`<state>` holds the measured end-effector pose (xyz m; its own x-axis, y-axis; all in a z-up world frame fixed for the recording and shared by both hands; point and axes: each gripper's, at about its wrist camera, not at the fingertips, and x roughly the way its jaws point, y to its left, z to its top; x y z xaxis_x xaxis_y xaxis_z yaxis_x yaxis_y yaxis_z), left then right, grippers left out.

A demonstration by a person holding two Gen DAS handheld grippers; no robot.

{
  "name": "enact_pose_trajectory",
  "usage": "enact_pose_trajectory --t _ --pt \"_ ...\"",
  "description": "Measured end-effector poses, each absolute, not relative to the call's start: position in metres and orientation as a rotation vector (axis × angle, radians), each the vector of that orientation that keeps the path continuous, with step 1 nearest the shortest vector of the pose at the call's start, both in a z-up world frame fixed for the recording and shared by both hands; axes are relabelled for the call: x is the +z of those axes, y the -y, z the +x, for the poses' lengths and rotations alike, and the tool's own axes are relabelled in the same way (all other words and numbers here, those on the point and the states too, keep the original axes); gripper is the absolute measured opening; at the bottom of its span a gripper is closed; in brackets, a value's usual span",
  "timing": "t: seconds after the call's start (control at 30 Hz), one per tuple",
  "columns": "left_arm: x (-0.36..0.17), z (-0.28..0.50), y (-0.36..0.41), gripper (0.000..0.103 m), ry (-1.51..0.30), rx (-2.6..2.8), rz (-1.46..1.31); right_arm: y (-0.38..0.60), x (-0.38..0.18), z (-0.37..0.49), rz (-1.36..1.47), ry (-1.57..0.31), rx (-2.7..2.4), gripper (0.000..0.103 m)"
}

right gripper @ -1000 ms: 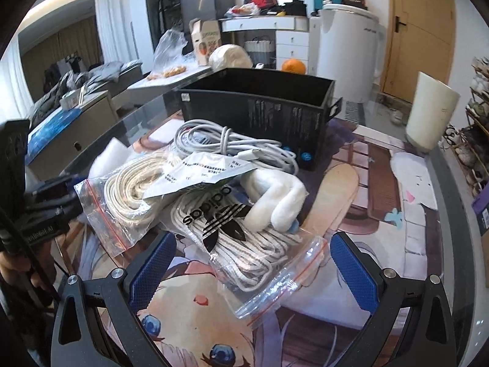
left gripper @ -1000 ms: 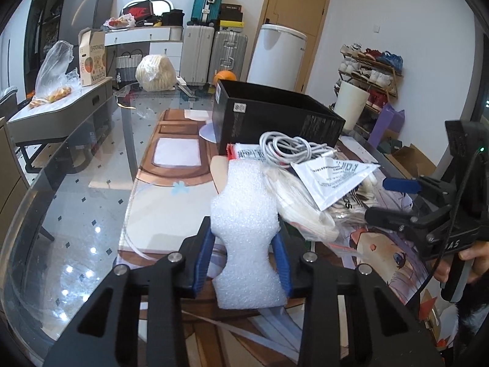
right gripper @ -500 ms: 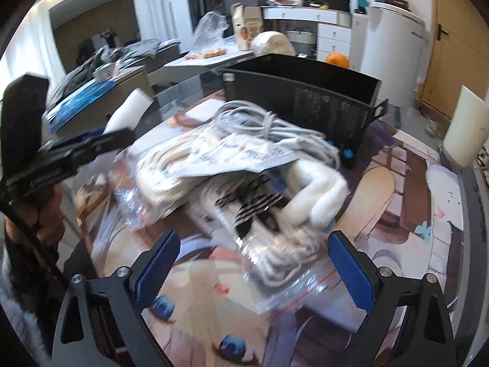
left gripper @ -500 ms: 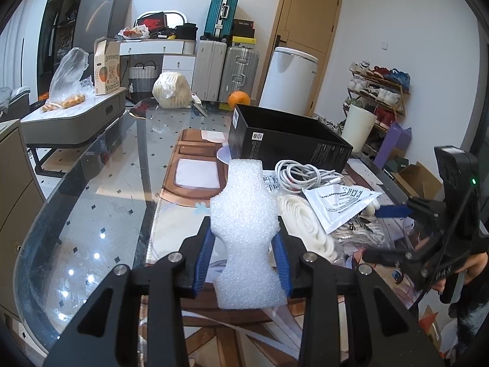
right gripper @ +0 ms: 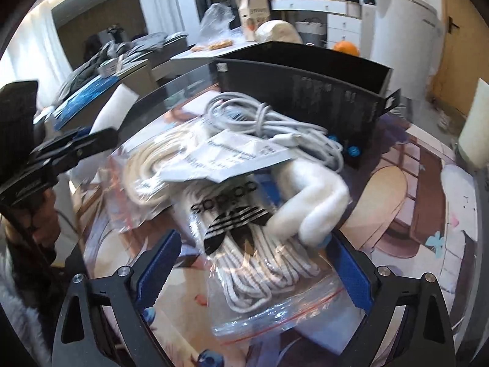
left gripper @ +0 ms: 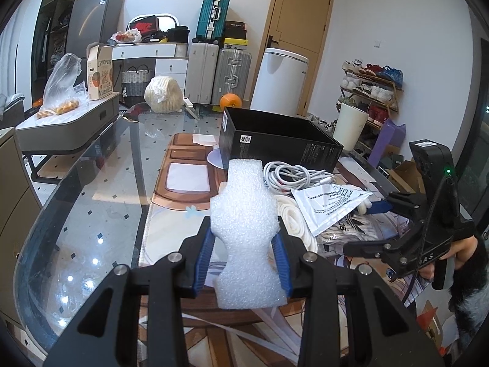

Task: Organize soft objects
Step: 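Grasp the adidas bag of white rope with the right gripper while the left lifts the foam, then carry the foam block and the adidas bag toward the black box with both grippers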

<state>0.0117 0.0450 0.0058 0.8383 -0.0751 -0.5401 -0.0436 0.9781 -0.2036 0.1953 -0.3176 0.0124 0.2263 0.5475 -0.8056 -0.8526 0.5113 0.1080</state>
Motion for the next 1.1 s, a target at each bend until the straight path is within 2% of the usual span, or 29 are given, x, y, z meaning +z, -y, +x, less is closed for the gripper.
enact_pose_trajectory --t 0.1,0.23,0.73,0.77,0.83,0.9,1.1 --pt "0.006 0.011 -0.045 0.036 -0.577 -0.02 -0.21 0.321 0.014 0.186 -0.409 -0.918 1.022 0.097" --pt "0.006 0.011 -0.043 0.036 -0.577 -0.025 -0.21 0.326 0.014 0.172 -0.43 -0.905 1.023 0.086" --pt "0.011 0.014 -0.039 0.036 -0.572 -0.046 -0.21 0.316 0.012 0.168 -0.393 -0.877 0.947 0.082" --pt "0.011 0.014 -0.038 0.036 -0.571 -0.047 -0.211 0.316 0.012 0.166 -0.401 -0.871 0.935 0.08" --pt "0.011 0.014 -0.037 0.036 -0.57 -0.05 -0.212 0.318 0.012 0.164 -0.414 -0.85 0.897 0.061" --pt "0.012 0.014 -0.037 0.036 -0.57 -0.054 -0.212 0.325 0.014 0.163 -0.392 -0.845 0.891 0.052" --pt "0.016 0.011 -0.035 0.036 -0.555 -0.061 -0.208 0.337 0.016 0.151 -0.4 -0.819 0.891 0.044"
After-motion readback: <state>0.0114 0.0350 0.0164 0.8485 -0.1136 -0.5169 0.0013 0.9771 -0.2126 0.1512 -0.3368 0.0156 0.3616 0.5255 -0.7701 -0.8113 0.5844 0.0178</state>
